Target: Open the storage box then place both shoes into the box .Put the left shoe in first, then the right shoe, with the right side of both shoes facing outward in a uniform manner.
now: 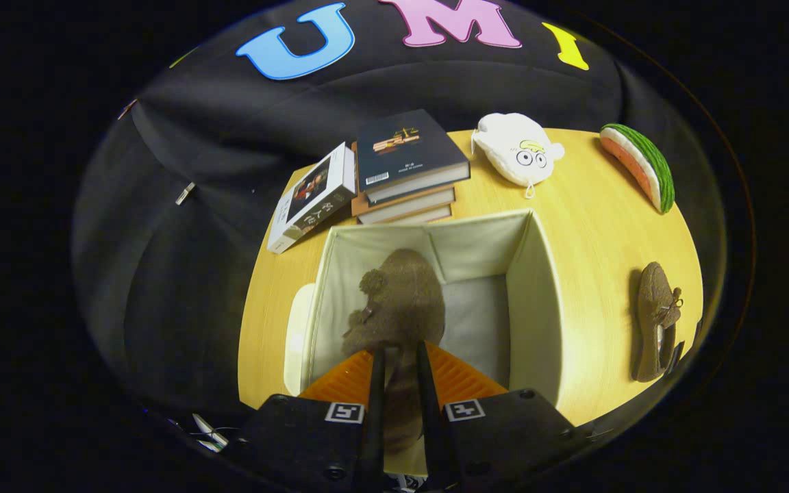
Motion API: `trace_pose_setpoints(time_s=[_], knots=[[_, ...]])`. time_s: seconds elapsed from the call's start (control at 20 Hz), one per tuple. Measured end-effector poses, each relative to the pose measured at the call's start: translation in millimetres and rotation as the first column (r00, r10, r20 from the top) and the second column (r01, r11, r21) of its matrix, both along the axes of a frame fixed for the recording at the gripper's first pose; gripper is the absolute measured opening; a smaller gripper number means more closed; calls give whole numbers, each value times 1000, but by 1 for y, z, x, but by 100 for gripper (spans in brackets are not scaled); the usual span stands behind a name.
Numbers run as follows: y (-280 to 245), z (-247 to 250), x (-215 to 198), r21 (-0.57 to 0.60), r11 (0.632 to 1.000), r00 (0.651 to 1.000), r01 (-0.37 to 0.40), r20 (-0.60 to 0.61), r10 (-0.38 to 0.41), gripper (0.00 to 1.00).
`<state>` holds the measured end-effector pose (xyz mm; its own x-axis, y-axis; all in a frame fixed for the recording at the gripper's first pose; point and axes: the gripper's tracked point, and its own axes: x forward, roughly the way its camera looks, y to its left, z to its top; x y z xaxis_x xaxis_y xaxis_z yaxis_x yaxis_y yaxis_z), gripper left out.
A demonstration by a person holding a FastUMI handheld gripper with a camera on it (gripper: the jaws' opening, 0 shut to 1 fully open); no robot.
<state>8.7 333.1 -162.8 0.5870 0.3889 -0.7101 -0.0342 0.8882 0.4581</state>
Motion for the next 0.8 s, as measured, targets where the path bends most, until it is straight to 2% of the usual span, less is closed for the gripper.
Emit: trace_pose_setpoints(time_s=[0.2, 0.25, 0.5, 0.7, 0.8], knots=[[-4, 16, -4, 19, 1000, 999, -14, 38, 13, 67], [-7, 22, -4, 27, 1000, 999, -15, 50, 13, 72], [-36, 65, -7, 66, 998, 987, -23, 162, 12, 74], [-93, 107, -10, 35, 999, 950, -25, 311, 13, 77], [-132, 116, -14, -5, 1000, 929, 0, 370, 2, 77]])
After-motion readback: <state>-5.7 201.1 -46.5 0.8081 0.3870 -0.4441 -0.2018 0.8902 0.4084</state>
